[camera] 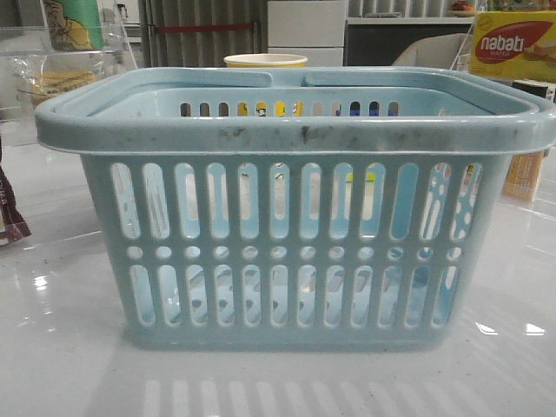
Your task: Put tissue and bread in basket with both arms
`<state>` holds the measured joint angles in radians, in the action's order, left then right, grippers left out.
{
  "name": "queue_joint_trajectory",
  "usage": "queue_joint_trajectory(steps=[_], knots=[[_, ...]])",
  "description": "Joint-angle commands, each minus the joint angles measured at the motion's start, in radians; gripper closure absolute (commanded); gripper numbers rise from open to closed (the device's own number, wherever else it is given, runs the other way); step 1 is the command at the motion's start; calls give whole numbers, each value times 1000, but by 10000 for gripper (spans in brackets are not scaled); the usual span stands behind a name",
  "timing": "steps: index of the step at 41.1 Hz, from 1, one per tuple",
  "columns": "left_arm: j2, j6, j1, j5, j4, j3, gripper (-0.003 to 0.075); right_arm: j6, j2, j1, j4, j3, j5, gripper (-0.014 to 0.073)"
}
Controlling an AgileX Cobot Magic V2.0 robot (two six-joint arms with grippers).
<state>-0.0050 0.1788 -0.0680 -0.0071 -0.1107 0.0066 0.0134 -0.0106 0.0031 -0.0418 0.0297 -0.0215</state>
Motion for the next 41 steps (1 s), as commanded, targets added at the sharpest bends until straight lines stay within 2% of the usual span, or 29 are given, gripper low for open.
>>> queue_joint_trajectory(steps=[1, 8, 11, 15, 19, 29, 41], knots=[[-18, -5, -7, -89, -7, 6, 627, 0, -20, -1, 7, -6, -98, 556], [-18, -5, -7, -89, -7, 6, 627, 0, -20, -1, 7, -7, -153, 556], [-18, -5, -7, -148, -9, 4, 627, 0, -20, -1, 7, -20, -182, 556], [-18, -5, -7, -244, -35, -12, 627, 0, -19, -1, 7, -96, -110, 556], [-16, -7, -7, -225, -42, -78, 627, 0, -16, -1, 7, -203, 12, 556], [27, -17, -7, 14, -105, -400, 627, 0, 107, -1, 7, -521, 254, 556], [277, -17, -7, 367, -105, -787, 627, 0, 349, -1, 7, -854, 542, 556]])
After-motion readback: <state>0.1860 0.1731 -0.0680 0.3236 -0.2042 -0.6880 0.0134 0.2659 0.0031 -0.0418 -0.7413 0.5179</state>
